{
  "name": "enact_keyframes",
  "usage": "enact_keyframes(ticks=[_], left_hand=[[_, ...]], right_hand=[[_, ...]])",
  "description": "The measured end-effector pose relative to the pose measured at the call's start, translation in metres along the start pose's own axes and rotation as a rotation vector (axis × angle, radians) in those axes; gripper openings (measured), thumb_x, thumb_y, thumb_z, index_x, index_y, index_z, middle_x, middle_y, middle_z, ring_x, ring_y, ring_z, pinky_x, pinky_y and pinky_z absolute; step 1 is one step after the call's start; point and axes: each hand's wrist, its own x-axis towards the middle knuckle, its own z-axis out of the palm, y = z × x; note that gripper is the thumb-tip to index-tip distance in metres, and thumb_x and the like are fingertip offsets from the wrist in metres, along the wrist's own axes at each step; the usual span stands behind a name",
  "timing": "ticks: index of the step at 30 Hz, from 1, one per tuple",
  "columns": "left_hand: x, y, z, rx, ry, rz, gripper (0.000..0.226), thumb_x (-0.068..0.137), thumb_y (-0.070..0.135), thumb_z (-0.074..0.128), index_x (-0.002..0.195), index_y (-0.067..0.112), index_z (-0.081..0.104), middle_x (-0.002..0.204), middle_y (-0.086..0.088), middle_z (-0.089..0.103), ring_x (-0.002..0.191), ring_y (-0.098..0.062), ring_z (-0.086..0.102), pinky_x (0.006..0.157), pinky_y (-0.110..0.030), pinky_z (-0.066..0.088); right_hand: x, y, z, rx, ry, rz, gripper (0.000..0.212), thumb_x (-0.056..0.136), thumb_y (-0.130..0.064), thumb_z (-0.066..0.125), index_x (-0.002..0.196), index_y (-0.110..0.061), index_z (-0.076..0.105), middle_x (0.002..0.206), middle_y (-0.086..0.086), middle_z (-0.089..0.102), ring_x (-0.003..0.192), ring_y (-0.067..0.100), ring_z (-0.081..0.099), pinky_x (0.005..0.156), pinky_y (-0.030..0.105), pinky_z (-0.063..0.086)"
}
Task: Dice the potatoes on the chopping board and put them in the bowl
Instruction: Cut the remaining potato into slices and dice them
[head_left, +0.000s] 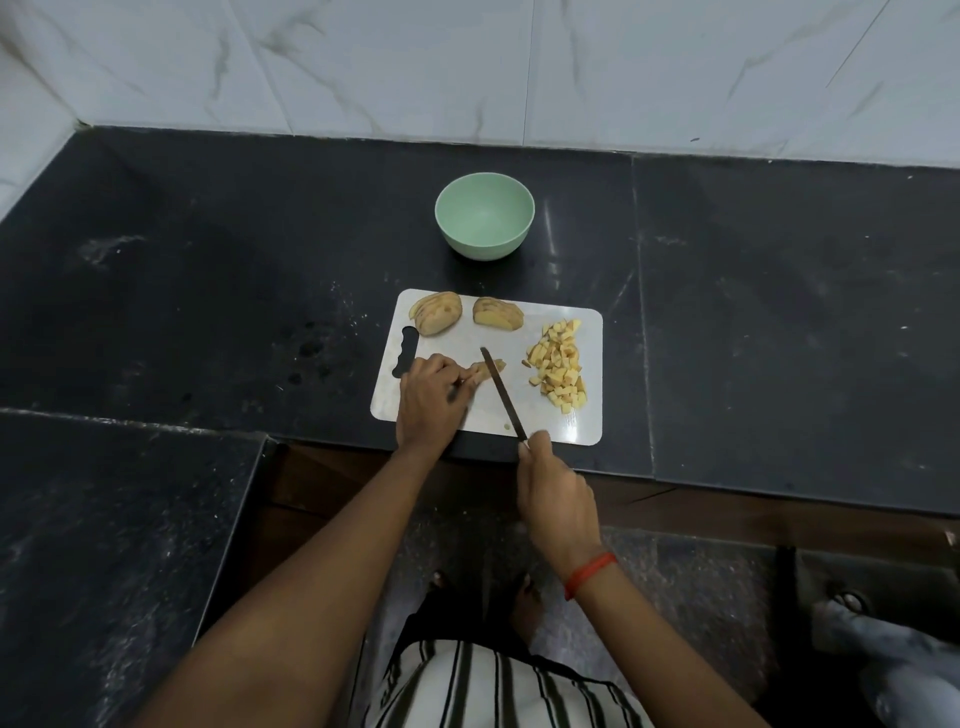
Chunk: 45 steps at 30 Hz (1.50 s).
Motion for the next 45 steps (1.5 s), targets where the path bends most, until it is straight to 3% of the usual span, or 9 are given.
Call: enact_keyframes(ticks=[14, 19, 24, 28, 33, 36, 40, 43, 45], left_hand=[[-0.001, -0.004, -0.003, -0.130, -0.013, 0.041, 0.022, 0.097, 0.035, 0.066, 0.084, 0.018, 0.072, 0.089, 0.012, 0.061, 0.088, -0.012, 0.047, 0.077, -0.040, 0.044], [0.001, -0.005, -0.005, -0.135, -0.044, 0.065, 0.022, 0.097, 0.033, 0.065, 0.082, 0.017, 0.070, 0.089, 0.011, 0.061, 0.088, -0.013, 0.047, 0.077, -0.044, 0.045], [0.002, -0.006, -0.004, -0.107, -0.045, 0.076, 0.024, 0.098, 0.035, 0.064, 0.082, 0.018, 0.069, 0.089, 0.008, 0.063, 0.087, -0.015, 0.047, 0.076, -0.044, 0.044], [0.002, -0.007, -0.004, -0.080, -0.045, 0.084, 0.024, 0.098, 0.035, 0.063, 0.084, 0.017, 0.069, 0.091, 0.009, 0.063, 0.088, -0.015, 0.046, 0.076, -0.043, 0.045], [0.002, -0.005, -0.002, -0.086, -0.022, 0.048, 0.024, 0.098, 0.032, 0.064, 0.083, 0.014, 0.068, 0.088, 0.007, 0.063, 0.088, -0.018, 0.047, 0.074, -0.041, 0.045], [0.004, -0.006, -0.003, -0.101, -0.004, 0.030, 0.025, 0.098, 0.034, 0.065, 0.083, 0.015, 0.068, 0.087, 0.008, 0.062, 0.088, -0.017, 0.048, 0.073, -0.038, 0.044], [0.003, -0.004, -0.002, -0.119, 0.005, 0.010, 0.021, 0.096, 0.033, 0.068, 0.087, 0.015, 0.069, 0.089, 0.011, 0.060, 0.089, -0.013, 0.049, 0.074, -0.038, 0.047], [0.002, -0.003, -0.003, -0.162, 0.012, -0.003, 0.020, 0.094, 0.035, 0.070, 0.104, 0.018, 0.072, 0.091, 0.011, 0.060, 0.091, -0.013, 0.051, 0.078, -0.043, 0.050], [0.004, -0.003, -0.007, -0.138, -0.035, -0.010, 0.038, 0.092, 0.041, 0.070, 0.124, 0.022, 0.068, 0.100, 0.009, 0.060, 0.099, -0.015, 0.052, 0.083, -0.042, 0.050]], right_hand=[[0.042, -0.020, 0.022, -0.083, -0.027, -0.032, 0.011, 0.108, -0.032, 0.032, 0.110, -0.020, 0.034, 0.072, 0.004, 0.063, 0.062, 0.030, 0.065, 0.050, 0.032, 0.038], [0.049, -0.024, 0.023, -0.264, 0.032, -0.074, 0.036, 0.092, -0.015, 0.067, 0.109, -0.018, 0.036, 0.052, 0.001, 0.055, 0.037, 0.023, 0.055, 0.037, 0.024, 0.026], [0.054, -0.024, 0.025, -0.270, -0.026, -0.085, 0.027, 0.102, -0.016, 0.048, 0.118, -0.020, 0.027, 0.070, 0.006, 0.066, 0.056, 0.027, 0.067, 0.045, 0.029, 0.036], [0.043, -0.024, 0.016, -0.318, -0.108, -0.074, 0.027, 0.104, -0.013, 0.036, 0.131, -0.017, 0.036, 0.086, 0.007, 0.069, 0.072, 0.030, 0.070, 0.053, 0.033, 0.039], [0.009, -0.015, 0.006, -0.293, -0.156, -0.012, 0.024, 0.104, -0.015, 0.034, 0.128, -0.017, 0.037, 0.086, 0.006, 0.066, 0.072, 0.032, 0.069, 0.053, 0.035, 0.037], [-0.008, -0.008, 0.004, -0.231, -0.152, 0.017, 0.010, 0.108, -0.026, 0.032, 0.117, -0.022, 0.031, 0.085, 0.004, 0.067, 0.073, 0.033, 0.069, 0.055, 0.037, 0.043], [-0.003, -0.005, -0.001, -0.069, -0.045, 0.017, 0.018, 0.108, -0.038, 0.029, 0.105, -0.021, 0.034, 0.075, 0.002, 0.065, 0.066, 0.033, 0.067, 0.053, 0.039, 0.049], [0.020, -0.004, -0.012, 0.165, 0.111, -0.074, 0.018, 0.107, -0.035, 0.036, 0.100, -0.019, 0.039, 0.064, -0.004, 0.055, 0.054, 0.029, 0.059, 0.042, 0.035, 0.039], [0.040, 0.003, -0.021, 0.343, 0.183, -0.060, 0.016, 0.108, -0.034, 0.040, 0.099, -0.020, 0.042, 0.064, -0.004, 0.055, 0.052, 0.020, 0.056, 0.041, 0.036, 0.035]])
